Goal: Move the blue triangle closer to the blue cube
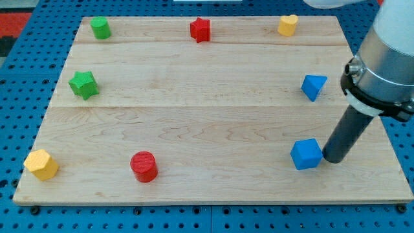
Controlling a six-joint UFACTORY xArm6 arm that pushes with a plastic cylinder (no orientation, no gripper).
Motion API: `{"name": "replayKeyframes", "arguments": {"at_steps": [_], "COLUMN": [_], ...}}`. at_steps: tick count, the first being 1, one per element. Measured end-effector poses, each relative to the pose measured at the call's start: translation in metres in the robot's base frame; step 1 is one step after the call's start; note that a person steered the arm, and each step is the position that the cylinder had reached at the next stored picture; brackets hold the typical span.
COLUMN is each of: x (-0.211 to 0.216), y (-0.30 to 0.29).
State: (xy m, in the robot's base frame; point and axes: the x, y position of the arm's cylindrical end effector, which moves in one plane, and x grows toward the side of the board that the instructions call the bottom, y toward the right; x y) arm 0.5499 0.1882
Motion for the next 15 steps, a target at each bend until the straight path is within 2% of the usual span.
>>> {"name": "replayKeyframes", "arguments": {"at_steps": [1,2,3,5,8,9,10,11,12,13,14,15], "x": [-0.002,0.002,-0.066,-0.124,-0.192,-0.241,-0.210,-0.161,-0.219,-0.185,-0.129,-0.094], "y": [-0.029,0.001,0.076,0.084,-0.045,-0.066,-0.036,-0.033,-0.040,-0.081,-0.079,-0.059]}}
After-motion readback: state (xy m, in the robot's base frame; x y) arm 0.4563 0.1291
